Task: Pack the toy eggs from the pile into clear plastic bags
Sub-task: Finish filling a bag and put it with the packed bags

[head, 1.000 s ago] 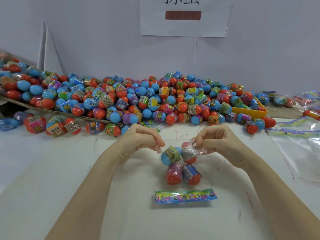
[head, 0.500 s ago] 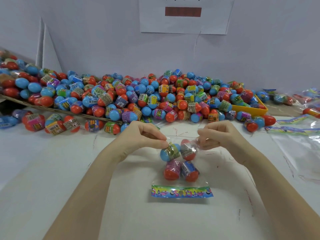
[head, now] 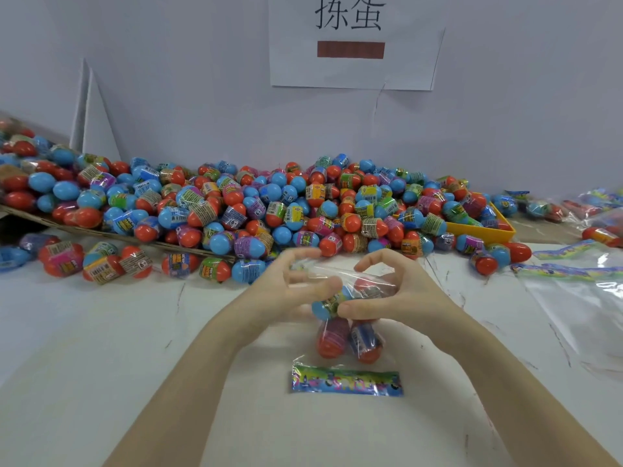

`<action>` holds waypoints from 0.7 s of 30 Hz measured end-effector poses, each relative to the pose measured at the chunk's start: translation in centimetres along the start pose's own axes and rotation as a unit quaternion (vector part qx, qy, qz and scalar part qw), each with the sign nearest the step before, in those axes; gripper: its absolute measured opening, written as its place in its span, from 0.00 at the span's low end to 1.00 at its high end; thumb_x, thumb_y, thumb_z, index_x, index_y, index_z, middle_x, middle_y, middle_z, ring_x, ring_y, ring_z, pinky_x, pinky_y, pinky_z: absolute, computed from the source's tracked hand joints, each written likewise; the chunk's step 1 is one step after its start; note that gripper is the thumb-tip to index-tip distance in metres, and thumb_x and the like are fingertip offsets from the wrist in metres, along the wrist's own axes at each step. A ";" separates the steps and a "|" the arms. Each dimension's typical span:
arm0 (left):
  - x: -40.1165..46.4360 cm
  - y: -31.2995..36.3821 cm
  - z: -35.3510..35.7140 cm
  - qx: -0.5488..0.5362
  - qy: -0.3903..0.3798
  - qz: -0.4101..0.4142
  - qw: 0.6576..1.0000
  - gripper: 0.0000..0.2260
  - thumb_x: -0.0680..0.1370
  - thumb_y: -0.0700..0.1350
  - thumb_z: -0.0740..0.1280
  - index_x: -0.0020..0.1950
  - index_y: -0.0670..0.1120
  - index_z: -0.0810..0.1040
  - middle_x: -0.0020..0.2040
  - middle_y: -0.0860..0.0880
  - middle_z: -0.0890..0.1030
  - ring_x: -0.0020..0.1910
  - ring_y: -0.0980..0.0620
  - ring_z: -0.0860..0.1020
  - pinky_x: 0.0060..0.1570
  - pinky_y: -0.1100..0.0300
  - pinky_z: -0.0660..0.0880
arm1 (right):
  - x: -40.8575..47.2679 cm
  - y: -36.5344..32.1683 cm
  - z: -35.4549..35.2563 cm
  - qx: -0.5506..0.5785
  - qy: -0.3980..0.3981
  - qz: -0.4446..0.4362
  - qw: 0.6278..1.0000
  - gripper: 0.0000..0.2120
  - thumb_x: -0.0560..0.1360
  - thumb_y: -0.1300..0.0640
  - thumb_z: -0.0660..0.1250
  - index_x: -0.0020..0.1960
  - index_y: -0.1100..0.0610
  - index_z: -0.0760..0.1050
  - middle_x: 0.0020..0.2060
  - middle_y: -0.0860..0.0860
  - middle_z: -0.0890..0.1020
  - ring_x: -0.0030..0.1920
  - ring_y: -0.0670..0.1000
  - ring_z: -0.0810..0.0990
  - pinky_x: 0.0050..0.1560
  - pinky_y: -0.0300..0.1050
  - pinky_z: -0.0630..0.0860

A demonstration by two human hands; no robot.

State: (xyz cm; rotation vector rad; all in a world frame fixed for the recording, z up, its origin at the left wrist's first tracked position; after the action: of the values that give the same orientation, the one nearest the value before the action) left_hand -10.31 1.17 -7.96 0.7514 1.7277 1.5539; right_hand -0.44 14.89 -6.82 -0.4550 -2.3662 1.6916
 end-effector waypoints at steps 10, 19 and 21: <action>-0.3 0.4 -0.4 -0.025 -0.036 0.048 0.998 0.15 0.59 0.53 0.73 0.42 0.46 0.86 0.42 0.45 0.85 0.41 0.52 0.83 0.38 0.62 0.80 | -0.3 0.2 -0.7 0.189 -0.117 -0.004 0.975 0.21 0.63 0.58 0.70 0.56 0.57 0.76 0.42 0.59 0.84 0.42 0.55 0.83 0.42 0.42 0.79; -0.4 0.9 -0.7 -0.055 -0.035 0.068 0.996 0.13 0.59 0.50 0.72 0.41 0.47 0.86 0.39 0.48 0.85 0.38 0.55 0.83 0.37 0.64 0.80 | -0.5 -0.1 -0.9 0.228 -0.145 -0.026 0.962 0.13 0.73 0.65 0.59 0.53 0.58 0.80 0.47 0.56 0.84 0.48 0.52 0.83 0.45 0.39 0.78; -0.4 1.1 -0.7 -0.076 -0.025 0.074 0.994 0.09 0.61 0.49 0.71 0.38 0.49 0.86 0.35 0.51 0.84 0.35 0.57 0.82 0.33 0.66 0.79 | -0.4 -0.4 -1.3 0.273 -0.124 -0.019 0.954 0.13 0.73 0.62 0.59 0.54 0.59 0.79 0.47 0.56 0.84 0.48 0.53 0.83 0.44 0.41 0.79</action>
State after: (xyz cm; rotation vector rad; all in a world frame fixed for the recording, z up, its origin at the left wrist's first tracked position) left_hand -10.66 0.54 -6.82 0.8476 1.5271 1.7303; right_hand 0.27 15.78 -6.05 -0.1030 -1.8953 2.3818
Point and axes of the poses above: each hand's wrist, its own x-axis towards the middle knuckle, its own z-axis out of the palm, y = z × x, the point moved 3 cm from there along x, towards the middle knuckle
